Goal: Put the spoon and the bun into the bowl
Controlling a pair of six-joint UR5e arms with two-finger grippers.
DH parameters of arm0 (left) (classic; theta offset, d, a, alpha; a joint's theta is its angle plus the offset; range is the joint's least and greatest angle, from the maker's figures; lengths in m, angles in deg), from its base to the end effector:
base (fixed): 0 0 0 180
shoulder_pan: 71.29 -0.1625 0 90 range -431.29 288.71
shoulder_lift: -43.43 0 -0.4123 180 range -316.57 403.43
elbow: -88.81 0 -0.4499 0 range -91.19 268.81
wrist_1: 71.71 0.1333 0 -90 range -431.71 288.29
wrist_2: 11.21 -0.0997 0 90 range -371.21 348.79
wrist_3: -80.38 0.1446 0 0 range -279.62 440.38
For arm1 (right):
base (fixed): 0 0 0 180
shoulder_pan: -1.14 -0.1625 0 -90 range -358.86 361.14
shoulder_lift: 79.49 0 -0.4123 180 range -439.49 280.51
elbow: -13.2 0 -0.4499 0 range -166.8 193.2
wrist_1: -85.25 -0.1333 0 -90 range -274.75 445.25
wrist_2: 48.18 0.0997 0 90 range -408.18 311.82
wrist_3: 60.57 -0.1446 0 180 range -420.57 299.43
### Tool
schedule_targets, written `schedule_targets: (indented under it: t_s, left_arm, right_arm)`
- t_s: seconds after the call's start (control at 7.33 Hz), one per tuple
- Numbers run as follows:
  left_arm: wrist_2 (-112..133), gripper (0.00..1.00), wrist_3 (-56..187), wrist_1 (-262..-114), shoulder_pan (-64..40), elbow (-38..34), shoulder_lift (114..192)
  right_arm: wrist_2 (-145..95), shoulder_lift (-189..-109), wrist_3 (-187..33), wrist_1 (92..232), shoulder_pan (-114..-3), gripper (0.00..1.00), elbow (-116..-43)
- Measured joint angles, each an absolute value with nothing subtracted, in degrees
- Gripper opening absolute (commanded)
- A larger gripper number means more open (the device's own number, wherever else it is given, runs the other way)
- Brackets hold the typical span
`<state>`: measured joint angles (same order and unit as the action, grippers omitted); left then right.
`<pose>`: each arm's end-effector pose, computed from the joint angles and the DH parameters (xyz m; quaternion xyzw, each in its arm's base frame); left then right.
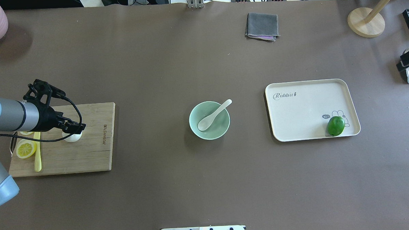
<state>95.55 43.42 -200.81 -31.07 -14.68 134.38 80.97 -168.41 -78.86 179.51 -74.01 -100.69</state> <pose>0.4090 -0.4659 0.4646 0.2346 0.4006 0.1638 0.8704 -0.1000 -0.5410 0.4544 0.0683 -0.3642 -0.0324 0.9282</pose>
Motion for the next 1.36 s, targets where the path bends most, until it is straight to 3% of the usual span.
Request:
schedule_targets:
  t_s: [0.14,0.27,0.68,0.82,1.36]
  left_arm:
    - [95.0,0.97,43.6,-200.8,-32.1,-14.6,133.8]
    - [94.9,0.86,43.8,-200.9,-32.8,-14.5,133.4]
    - [94.7,0.24,44.2,-201.6,-33.8,-14.3,131.9]
    - [94.7,0.19,44.2,-201.8,-33.8,-14.3,131.8]
    - [94.8,0.2,43.6,-201.8,-33.6,-17.8,132.8]
  right_arm:
    - [81.3,-170.1,-75.8,179.4,-75.7,1.0,-100.7]
    - [81.4,-170.8,-74.4,179.4,-76.4,1.0,-100.6]
    - [81.5,-171.2,-73.6,179.4,-76.8,1.0,-100.8]
    - [81.5,-171.3,-73.5,179.4,-76.8,1.0,-100.8]
    - [81.5,-171.4,-73.5,179.4,-76.8,1.0,-100.9]
